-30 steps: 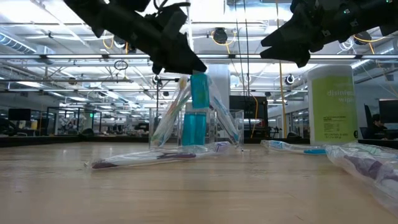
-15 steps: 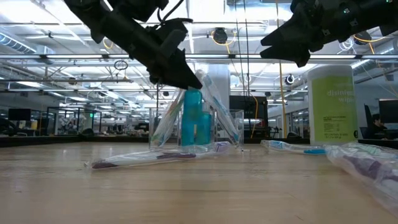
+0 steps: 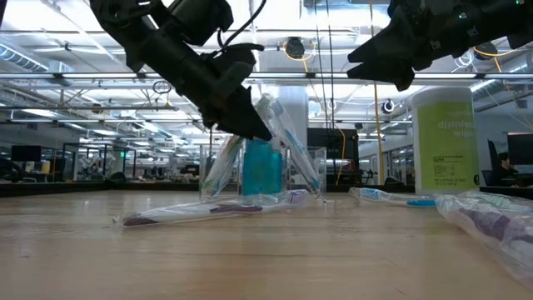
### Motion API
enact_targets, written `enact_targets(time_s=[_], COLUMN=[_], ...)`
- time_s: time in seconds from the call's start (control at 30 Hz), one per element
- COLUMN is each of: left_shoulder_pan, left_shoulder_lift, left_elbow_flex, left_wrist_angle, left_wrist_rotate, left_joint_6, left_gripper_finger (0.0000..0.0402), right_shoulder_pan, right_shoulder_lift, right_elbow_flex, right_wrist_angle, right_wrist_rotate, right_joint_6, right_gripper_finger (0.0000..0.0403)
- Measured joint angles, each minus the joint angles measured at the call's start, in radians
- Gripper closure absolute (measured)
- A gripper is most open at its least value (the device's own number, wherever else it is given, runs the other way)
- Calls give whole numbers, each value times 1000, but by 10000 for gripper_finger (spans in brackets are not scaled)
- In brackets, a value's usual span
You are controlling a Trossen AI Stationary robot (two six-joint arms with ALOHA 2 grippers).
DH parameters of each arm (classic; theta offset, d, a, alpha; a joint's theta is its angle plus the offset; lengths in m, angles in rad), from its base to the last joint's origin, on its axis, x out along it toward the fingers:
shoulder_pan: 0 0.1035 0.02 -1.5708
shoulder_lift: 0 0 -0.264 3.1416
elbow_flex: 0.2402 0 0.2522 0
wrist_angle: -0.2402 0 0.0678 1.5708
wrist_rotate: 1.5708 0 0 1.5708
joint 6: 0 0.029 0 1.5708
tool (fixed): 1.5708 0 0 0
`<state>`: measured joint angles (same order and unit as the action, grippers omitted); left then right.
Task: Pick & Place toothbrushing station
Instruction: Put the blue mouthwash into the transparent organizer, then put the blue toothbrush into the transparent organizer
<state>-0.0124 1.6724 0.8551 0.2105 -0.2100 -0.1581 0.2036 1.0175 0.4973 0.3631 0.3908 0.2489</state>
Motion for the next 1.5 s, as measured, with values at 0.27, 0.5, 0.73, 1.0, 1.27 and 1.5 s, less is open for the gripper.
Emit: enact_targets(time_s=[0.27,0.5,0.73,1.0,1.27,1.5], left_shoulder_pan=[0,-3,-30,-135,-228,-243], left_shoulder_lift=[0,-17,-160,-378,-504,-578], left_elbow_flex=[-1,-1,-1,0,-1,-1], left_wrist_angle=[-4,-13,-93,-264,-379,-487], left_wrist_rotate=[10,27,36,23,-254,-376], left_joint_6=[1,9,32,24,-32,-28], left_gripper_finger=[255,194,195,228,254,261], right_shoulder_pan=[0,0,0,1,1,44], right_shoulder_lift=[0,0,0,0,9,102], right_elbow_flex=[0,0,0,0,0,42], right_wrist_angle=[12,34,52,50,-19,26], right_wrist_rotate=[0,0,1,1,-10,-54], right_joint_6=[-7,-29,-92,-74,78,94], right_gripper_finger=[206,206,206,206,206,230])
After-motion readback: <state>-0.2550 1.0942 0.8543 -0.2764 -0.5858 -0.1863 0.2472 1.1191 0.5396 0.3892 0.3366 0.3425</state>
